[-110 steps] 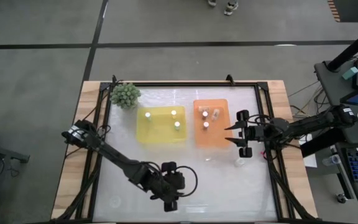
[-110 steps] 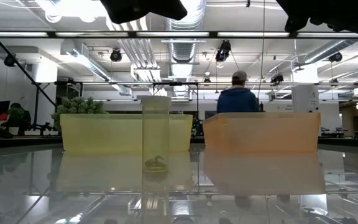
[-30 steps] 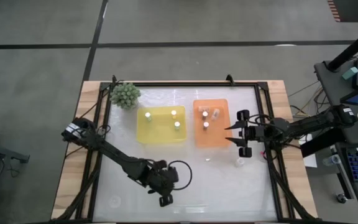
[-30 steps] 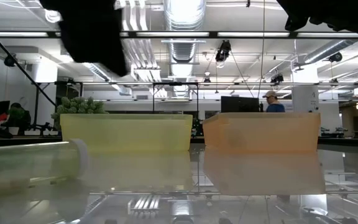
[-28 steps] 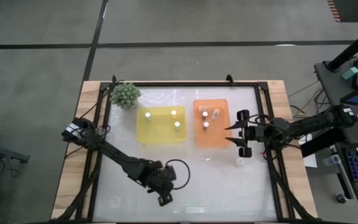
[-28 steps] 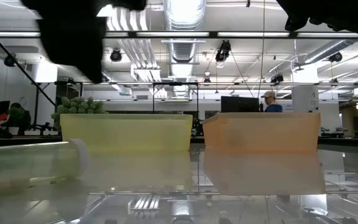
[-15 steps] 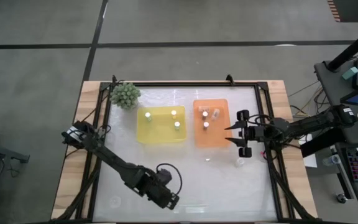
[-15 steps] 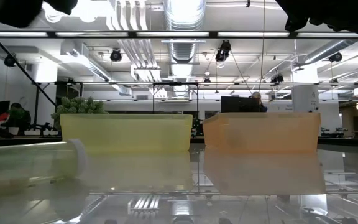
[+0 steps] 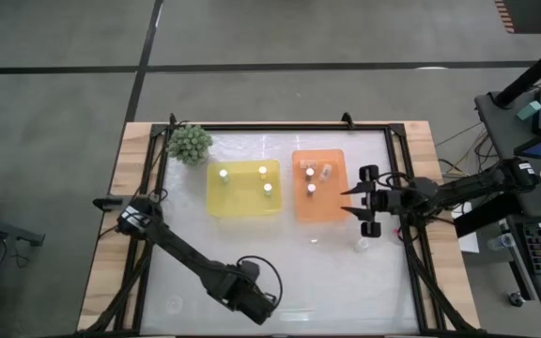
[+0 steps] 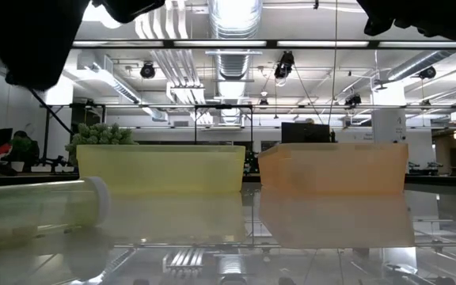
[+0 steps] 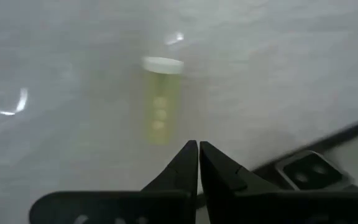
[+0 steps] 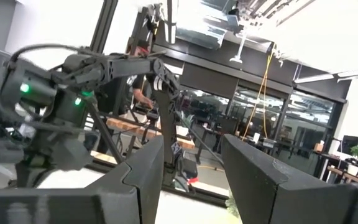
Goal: Pick and place medicine bottles into bin by pill shape (circle, oval)
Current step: Put the yellow pill bottle into the yellow bin
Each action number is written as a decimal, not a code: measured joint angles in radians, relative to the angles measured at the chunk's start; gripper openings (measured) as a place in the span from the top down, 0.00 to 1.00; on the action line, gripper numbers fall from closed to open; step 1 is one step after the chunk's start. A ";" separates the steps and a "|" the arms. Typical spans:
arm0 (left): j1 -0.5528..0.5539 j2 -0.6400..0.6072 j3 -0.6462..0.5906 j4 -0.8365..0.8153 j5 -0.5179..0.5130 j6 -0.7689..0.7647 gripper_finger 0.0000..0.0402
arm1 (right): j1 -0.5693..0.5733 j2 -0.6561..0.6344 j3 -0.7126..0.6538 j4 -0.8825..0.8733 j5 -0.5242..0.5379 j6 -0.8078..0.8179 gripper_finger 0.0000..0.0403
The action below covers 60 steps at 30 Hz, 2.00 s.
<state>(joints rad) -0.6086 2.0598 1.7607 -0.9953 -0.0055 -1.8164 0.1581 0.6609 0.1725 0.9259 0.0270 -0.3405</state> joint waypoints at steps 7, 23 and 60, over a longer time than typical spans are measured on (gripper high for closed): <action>-0.006 0.001 -0.005 -0.018 0.005 0.015 1.00 | 0.000 0.007 0.014 -0.008 0.000 0.000 0.62; 0.001 0.001 -0.103 0.069 -0.012 0.055 0.70 | 0.000 0.010 0.015 -0.009 0.000 -0.002 0.62; 0.011 0.001 -0.249 0.255 -0.024 0.114 0.84 | 0.000 0.010 0.015 -0.009 -0.001 -0.016 0.62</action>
<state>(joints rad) -0.5973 2.0605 1.5116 -0.7403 -0.0296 -1.7023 0.1581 0.6704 0.1871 0.9165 0.0265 -0.3561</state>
